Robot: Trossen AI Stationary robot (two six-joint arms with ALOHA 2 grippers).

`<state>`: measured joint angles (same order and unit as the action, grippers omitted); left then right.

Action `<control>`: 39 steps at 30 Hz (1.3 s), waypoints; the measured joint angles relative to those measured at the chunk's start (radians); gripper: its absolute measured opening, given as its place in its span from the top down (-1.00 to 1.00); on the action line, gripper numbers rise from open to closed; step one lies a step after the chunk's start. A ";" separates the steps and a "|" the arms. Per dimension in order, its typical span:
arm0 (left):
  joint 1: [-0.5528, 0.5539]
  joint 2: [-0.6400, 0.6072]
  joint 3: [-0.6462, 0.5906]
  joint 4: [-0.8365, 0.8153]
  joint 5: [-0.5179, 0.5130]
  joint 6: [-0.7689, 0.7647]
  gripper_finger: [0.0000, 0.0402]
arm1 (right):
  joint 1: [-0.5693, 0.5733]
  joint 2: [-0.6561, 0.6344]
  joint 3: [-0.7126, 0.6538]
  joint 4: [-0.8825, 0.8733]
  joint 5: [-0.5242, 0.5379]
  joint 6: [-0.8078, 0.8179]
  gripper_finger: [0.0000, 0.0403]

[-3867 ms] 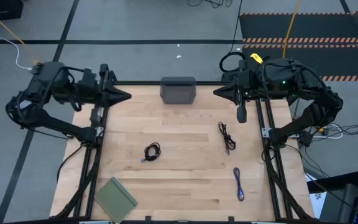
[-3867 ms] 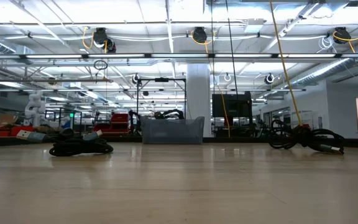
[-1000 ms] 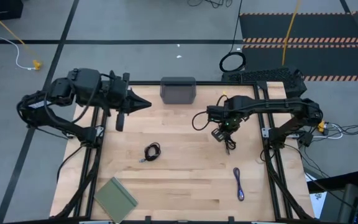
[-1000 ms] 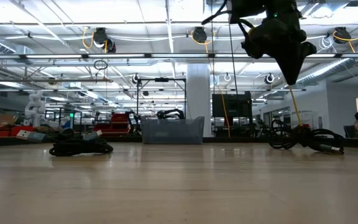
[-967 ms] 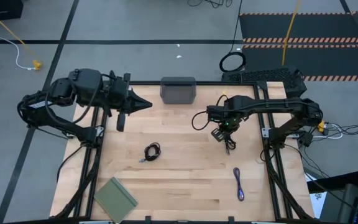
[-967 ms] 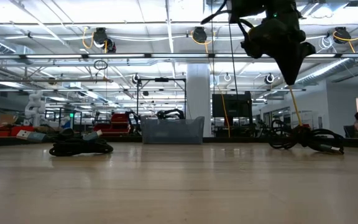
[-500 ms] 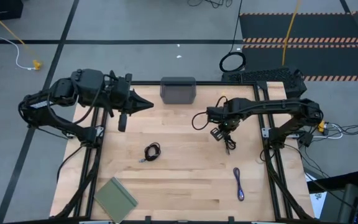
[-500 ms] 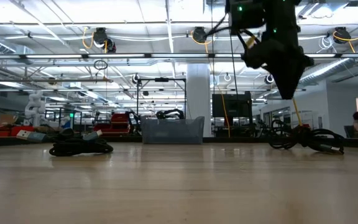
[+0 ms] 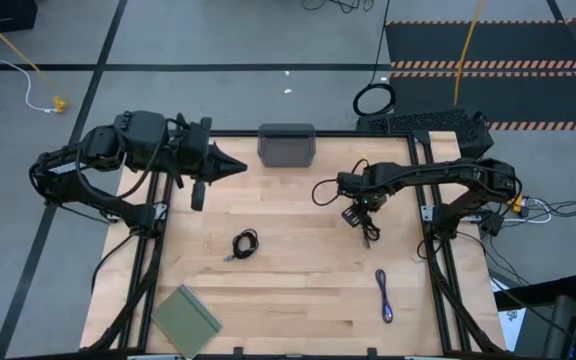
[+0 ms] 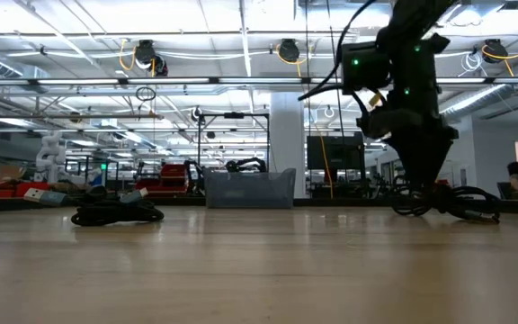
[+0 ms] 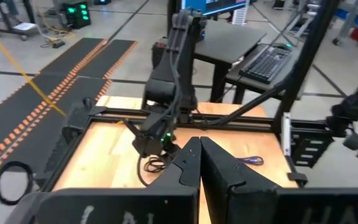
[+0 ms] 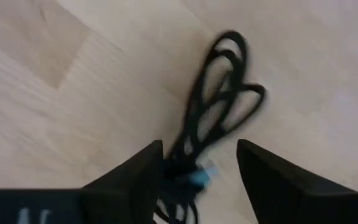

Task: Pick and place USB-C Cables
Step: Put the right black USB cable into the black bin

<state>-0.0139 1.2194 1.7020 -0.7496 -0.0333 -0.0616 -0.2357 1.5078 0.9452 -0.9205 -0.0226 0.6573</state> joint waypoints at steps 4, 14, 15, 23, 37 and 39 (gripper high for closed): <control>0.000 0.000 0.000 0.000 -0.070 -0.005 0.97 | -0.006 0.000 -0.051 0.111 -0.008 -0.017 -0.03; 0.000 0.022 0.000 0.000 -0.178 -0.052 0.97 | -0.007 0.000 -0.140 0.182 -0.006 -0.087 0.07; 0.000 0.028 0.000 0.000 -0.178 -0.053 0.97 | -0.007 0.000 -0.147 0.193 -0.006 -0.098 0.10; 0.000 0.103 -0.001 0.040 -0.180 -0.105 0.97 | -0.007 0.000 -0.153 0.220 -0.005 -0.128 0.30; 0.015 0.214 -0.001 0.156 -0.179 -0.081 0.97 | -0.007 -0.041 -0.153 0.188 -0.034 -0.145 0.66; 0.015 0.222 0.000 0.183 -0.179 -0.083 0.97 | -0.007 -0.059 -0.153 0.178 -0.034 -0.143 0.71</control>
<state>0.0010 1.4410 1.7020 -0.5663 -0.2123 -0.1444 -0.2428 1.4486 0.7921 -0.7428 -0.0570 0.5140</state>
